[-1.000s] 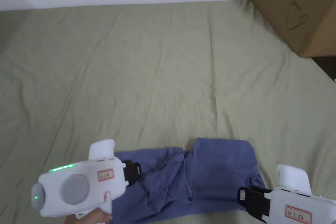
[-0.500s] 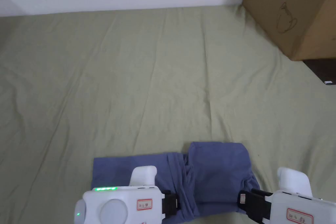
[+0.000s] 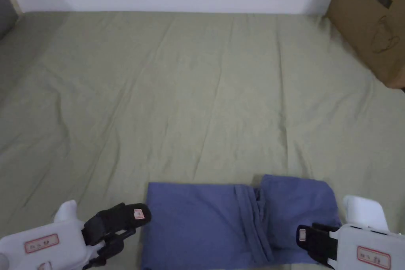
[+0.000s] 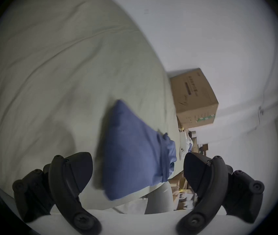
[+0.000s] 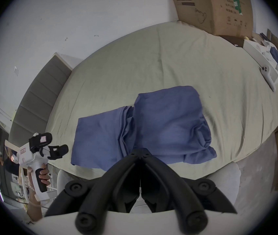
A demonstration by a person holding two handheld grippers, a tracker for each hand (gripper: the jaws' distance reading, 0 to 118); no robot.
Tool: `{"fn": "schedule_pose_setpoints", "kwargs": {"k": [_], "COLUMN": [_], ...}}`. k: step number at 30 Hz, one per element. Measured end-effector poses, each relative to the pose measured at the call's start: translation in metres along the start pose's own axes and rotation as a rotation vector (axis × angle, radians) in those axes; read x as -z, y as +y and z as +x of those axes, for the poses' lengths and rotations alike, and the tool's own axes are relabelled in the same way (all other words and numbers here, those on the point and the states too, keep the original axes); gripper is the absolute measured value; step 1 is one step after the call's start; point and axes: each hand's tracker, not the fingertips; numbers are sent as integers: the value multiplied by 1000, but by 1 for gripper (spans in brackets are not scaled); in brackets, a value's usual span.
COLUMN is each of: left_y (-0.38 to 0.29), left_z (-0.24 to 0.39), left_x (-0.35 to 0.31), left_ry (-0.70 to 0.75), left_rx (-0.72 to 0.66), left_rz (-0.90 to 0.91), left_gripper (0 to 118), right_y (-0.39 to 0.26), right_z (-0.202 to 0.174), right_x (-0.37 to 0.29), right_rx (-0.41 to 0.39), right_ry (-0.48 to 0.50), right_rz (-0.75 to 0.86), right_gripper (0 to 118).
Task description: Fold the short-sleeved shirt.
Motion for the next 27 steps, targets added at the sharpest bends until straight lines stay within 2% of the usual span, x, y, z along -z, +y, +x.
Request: {"fn": "schedule_pose_setpoints", "kwargs": {"k": [2, 4, 7, 8, 9, 10, 11, 14, 17, 22, 25, 27], "left_y": [-2, -4, -9, -8, -7, -12, -15, -6, 8, 28, 39, 38], "left_z": [-14, -25, -23, -21, -19, -10, -7, -15, -21, -44, -53, -39], "left_x": [10, 28, 48, 55, 61, 62, 65, 52, 35, -15, -53, -78], "left_ry": [-24, -155, -258, -256, -217, -119, 14, -151, -114, -64, 24, 73], "left_rx": [-17, -55, -151, -139, -110, -70, -11, 7, -4, 10, 58, 58], "left_rz": [-10, -92, -131, -138, -138, -132, -135, -162, -107, -51, 1, 30], "left_gripper": [109, 109, 107, 93, 67, 29, 12, 11, 11, 11, 11, 11], "right_y": [2, 5, 8, 9, 10, 11, 12, 12, 13, 13, 10, 9], "right_z": [-11, -23, -36, -39, -41, -43, -45, -51, -51, -47, -45, -42], "right_x": [5, 7, 6, 7, 7, 7, 8, 6, 4, 4, 3, 3], "right_rx": [-29, -54, -96, -104, -109, -114, -120, -154, -166, -133, -148, -131], "right_ry": [-1, -6, 8, 11, 11, 11, 5, -24, -23, 1, -3, 6], "right_rz": [-12, -22, -15, -16, -17, -18, -25, -39, -28, -34, -35, -34], "right_gripper": [0, 0, 0, 0, 0, 0, 0, 0, 0, 0, 0, 0]}}
